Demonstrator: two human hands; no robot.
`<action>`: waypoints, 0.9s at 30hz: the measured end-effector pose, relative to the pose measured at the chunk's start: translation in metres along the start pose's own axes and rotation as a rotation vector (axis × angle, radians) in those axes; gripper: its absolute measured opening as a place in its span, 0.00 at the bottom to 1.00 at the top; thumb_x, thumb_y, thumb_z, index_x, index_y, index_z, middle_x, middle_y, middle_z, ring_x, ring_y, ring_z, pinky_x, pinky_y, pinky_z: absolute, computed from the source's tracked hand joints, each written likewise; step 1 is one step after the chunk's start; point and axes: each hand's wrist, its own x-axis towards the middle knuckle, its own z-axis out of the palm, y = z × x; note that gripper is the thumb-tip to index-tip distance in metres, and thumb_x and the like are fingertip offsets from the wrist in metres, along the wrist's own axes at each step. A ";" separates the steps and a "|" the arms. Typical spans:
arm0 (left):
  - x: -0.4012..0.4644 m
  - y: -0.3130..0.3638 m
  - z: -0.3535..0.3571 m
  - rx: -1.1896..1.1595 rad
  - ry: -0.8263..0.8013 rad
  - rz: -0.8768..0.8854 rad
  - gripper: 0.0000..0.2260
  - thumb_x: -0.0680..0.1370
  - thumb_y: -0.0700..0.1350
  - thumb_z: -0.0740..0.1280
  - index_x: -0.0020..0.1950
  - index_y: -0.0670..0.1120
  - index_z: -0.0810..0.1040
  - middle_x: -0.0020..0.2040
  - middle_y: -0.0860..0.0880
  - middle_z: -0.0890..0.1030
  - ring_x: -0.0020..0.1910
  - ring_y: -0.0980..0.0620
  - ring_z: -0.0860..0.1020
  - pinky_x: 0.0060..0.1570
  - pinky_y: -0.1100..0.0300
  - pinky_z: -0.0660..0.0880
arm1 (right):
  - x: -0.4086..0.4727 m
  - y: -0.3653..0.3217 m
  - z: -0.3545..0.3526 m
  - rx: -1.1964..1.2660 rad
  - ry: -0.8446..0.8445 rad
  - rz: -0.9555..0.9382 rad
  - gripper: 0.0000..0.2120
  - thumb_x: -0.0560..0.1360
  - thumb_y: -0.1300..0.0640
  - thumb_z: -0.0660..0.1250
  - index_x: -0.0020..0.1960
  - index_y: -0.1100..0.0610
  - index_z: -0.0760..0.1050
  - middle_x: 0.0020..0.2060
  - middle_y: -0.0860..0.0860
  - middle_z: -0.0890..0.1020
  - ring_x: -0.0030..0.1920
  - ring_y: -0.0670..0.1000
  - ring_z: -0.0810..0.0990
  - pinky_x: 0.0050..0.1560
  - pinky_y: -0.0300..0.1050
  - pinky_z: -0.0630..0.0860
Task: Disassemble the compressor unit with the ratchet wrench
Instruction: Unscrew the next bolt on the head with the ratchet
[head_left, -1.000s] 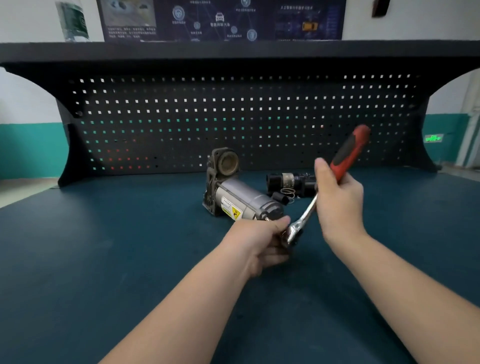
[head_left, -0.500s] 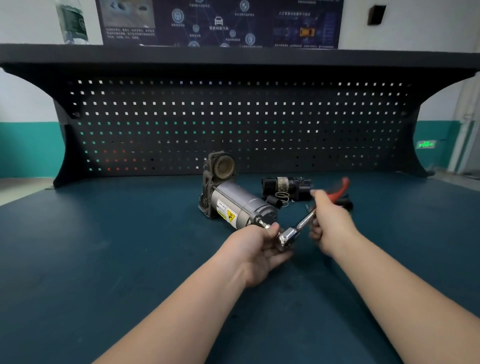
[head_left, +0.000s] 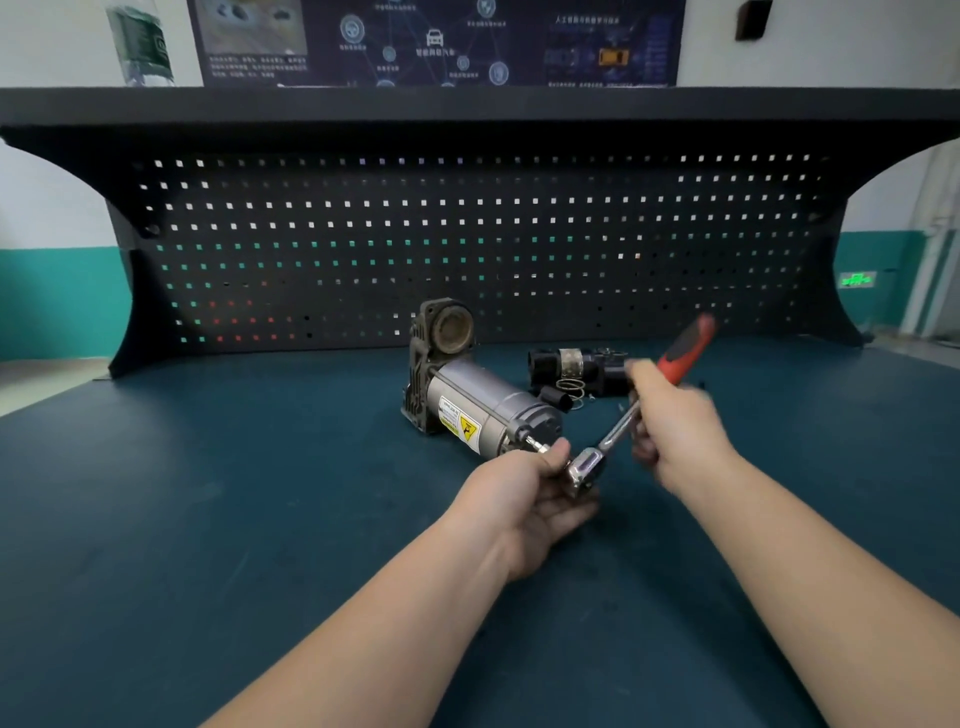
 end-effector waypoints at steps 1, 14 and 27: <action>0.000 0.000 0.001 0.004 -0.002 -0.001 0.11 0.78 0.41 0.65 0.57 0.36 0.76 0.40 0.41 0.81 0.38 0.45 0.79 0.36 0.55 0.79 | 0.006 0.008 -0.002 0.011 -0.038 0.205 0.16 0.75 0.48 0.65 0.33 0.54 0.66 0.17 0.47 0.65 0.14 0.45 0.59 0.19 0.32 0.57; 0.000 -0.003 -0.001 -0.009 0.003 0.043 0.11 0.75 0.42 0.70 0.53 0.36 0.78 0.39 0.42 0.81 0.37 0.46 0.79 0.32 0.58 0.81 | -0.052 -0.016 0.009 -0.207 -0.223 -0.959 0.22 0.67 0.40 0.68 0.30 0.58 0.69 0.25 0.51 0.73 0.25 0.48 0.68 0.29 0.42 0.68; -0.004 0.003 0.001 -0.103 -0.021 0.002 0.10 0.76 0.38 0.67 0.55 0.34 0.76 0.37 0.40 0.81 0.38 0.45 0.79 0.32 0.54 0.81 | 0.000 0.002 0.002 -0.007 0.064 -0.089 0.16 0.73 0.46 0.67 0.33 0.54 0.68 0.22 0.47 0.69 0.20 0.46 0.65 0.23 0.39 0.63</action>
